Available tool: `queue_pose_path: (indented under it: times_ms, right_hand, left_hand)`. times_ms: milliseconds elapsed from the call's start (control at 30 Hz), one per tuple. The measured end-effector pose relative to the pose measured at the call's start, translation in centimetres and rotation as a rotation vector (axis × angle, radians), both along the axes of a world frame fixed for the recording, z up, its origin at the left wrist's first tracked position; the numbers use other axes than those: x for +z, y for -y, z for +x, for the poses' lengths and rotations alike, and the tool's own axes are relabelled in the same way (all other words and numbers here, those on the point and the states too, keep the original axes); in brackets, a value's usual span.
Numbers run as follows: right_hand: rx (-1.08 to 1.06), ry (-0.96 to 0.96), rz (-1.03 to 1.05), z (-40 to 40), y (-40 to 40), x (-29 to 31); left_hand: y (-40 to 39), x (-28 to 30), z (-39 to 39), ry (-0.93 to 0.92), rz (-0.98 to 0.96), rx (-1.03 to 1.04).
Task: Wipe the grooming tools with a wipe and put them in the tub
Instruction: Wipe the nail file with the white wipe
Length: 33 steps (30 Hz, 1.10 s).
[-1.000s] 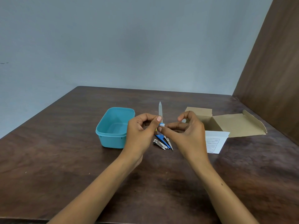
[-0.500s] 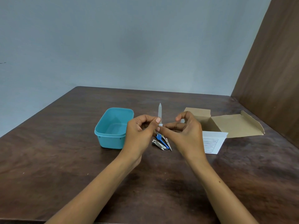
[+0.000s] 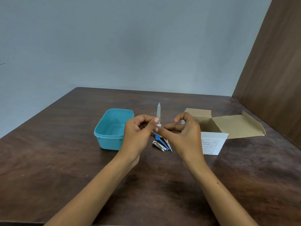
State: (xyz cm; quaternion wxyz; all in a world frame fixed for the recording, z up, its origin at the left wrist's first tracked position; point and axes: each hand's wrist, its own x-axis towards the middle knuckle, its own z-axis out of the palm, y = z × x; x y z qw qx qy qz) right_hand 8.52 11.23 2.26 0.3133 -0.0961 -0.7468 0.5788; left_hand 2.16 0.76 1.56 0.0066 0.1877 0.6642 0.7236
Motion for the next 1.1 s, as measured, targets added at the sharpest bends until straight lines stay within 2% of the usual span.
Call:
queue_pose_path:
  times_ms: [300,533,667,767,1100]
  right_hand:
    - [0.039,0.066,-0.051,0.54,-0.17,-0.4]
    - [0.037,0.049,-0.037,0.78,-0.28,-0.41]
    - [0.032,-0.033,-0.106,0.79,-0.55,0.02]
    - [0.045,-0.01,-0.096,0.79,-0.47,0.0]
    - [0.064,0.045,-0.097,0.75,-0.51,-0.68]
  left_hand:
    - [0.1,0.18,-0.17,0.064,0.058,-0.003]
    - [0.22,0.43,0.02,0.124,0.089,-0.014]
    - [0.47,0.24,0.38,0.122,0.011,-0.123]
    - [0.52,0.16,0.21,0.093,-0.019,-0.093]
    - [0.52,0.47,-0.18,0.14,0.108,-0.067]
